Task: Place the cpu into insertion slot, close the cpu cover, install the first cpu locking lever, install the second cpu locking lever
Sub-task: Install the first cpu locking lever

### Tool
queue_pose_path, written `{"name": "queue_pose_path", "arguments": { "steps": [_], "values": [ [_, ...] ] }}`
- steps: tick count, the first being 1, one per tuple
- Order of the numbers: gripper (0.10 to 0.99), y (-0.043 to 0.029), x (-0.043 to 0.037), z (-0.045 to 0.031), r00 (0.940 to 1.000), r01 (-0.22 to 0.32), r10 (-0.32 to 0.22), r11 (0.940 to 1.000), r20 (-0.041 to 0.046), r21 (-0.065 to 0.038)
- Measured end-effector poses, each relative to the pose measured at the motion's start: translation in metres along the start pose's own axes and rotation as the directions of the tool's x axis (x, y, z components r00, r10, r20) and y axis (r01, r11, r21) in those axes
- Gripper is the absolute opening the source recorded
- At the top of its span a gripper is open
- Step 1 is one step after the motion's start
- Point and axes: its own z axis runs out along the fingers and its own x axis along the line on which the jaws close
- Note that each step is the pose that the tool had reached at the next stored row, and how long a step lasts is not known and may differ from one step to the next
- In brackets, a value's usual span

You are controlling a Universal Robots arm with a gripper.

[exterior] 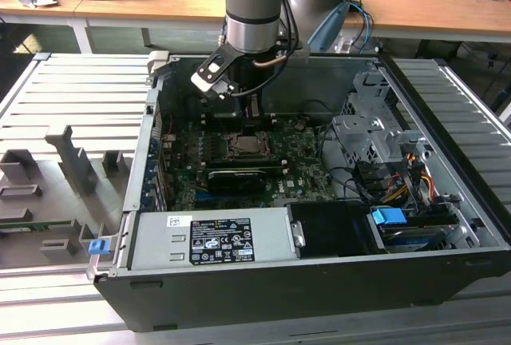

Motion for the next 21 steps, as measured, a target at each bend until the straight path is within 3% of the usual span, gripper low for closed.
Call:
{"name": "queue_pose_path", "arguments": {
  "steps": [21],
  "values": [
    [0.106,0.0001,0.0,-0.0053,1.0,0.0,0.0,1.0,0.0001,0.0]
  ]
}}
